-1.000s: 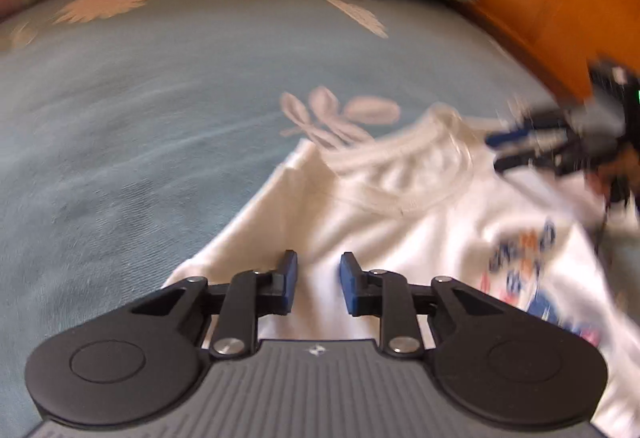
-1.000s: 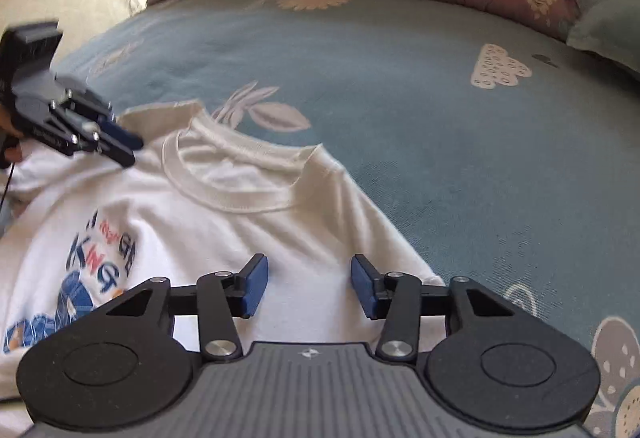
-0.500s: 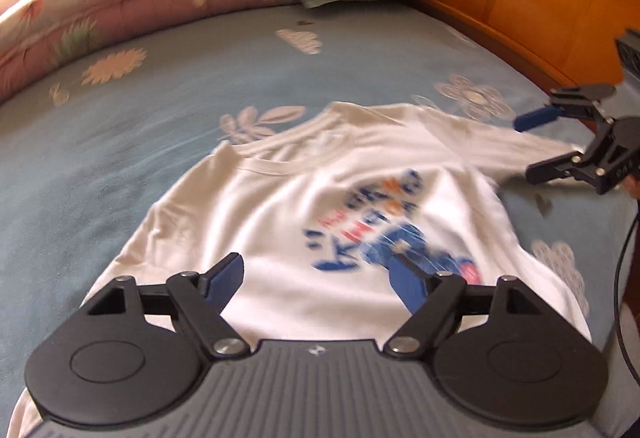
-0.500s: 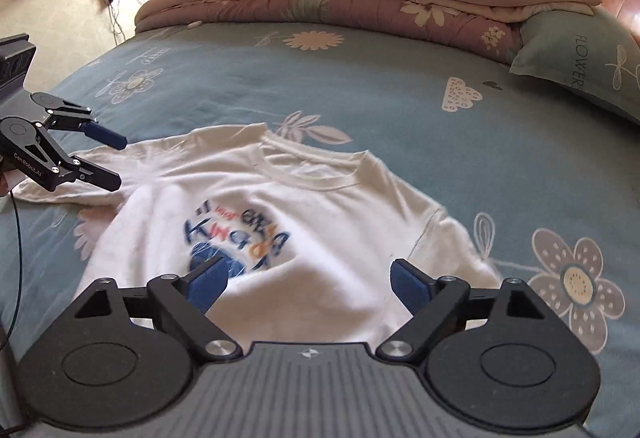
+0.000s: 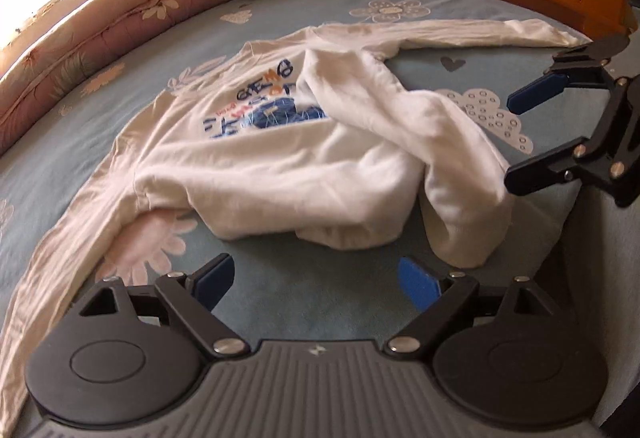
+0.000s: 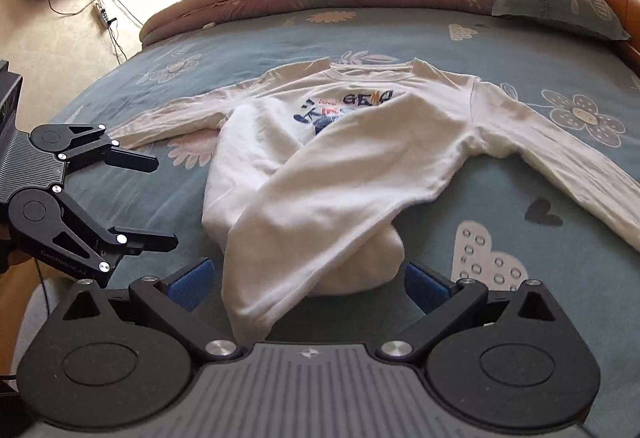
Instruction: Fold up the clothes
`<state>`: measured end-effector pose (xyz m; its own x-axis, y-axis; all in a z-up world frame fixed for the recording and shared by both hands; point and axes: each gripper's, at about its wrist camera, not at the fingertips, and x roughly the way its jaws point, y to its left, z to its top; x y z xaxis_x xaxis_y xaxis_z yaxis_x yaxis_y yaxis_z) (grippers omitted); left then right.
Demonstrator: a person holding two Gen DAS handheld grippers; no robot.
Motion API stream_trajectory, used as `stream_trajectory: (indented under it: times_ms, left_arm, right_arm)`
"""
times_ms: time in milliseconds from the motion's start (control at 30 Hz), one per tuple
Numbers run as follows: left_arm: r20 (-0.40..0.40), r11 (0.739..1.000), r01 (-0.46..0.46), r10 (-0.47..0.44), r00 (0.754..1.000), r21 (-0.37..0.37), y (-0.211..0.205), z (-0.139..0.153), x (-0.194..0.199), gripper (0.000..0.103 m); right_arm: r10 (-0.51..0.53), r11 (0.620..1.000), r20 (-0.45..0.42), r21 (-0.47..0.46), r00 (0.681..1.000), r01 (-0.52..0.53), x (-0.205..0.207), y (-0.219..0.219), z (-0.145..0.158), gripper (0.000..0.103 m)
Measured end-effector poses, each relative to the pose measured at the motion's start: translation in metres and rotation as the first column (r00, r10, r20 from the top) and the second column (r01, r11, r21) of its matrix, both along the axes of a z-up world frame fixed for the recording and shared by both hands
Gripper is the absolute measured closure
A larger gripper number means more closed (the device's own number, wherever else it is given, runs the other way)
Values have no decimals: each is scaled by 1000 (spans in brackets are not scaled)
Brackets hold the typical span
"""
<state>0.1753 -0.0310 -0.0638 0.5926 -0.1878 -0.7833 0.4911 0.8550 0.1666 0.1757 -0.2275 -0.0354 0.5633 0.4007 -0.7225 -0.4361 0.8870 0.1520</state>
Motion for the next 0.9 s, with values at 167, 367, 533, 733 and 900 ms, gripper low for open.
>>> stream_trajectory:
  times_ms: [167, 367, 533, 733, 900]
  left_arm:
    - [-21, 993, -109, 108, 994, -43, 3, -11, -22, 14]
    - [-4, 976, -213, 213, 977, -48, 5, -14, -33, 13]
    - [-12, 969, -235, 235, 972, -75, 9, -11, -38, 13]
    - [-18, 963, -248, 248, 969, -109, 8, -6, -39, 13]
    - [-18, 966, -234, 233, 972, -106, 2, -5, -39, 13]
  right_arm:
    - [-68, 996, 53, -57, 996, 71, -21, 24, -18, 0]
    - [-153, 979, 124, -115, 981, 167, -33, 49, -37, 0]
    - [-190, 964, 161, -154, 968, 215, -21, 50, -43, 0]
    - [-270, 936, 230, -166, 935, 311, -18, 23, -34, 0]
    - [-360, 908, 249, -130, 899, 399, -7, -10, -31, 0]
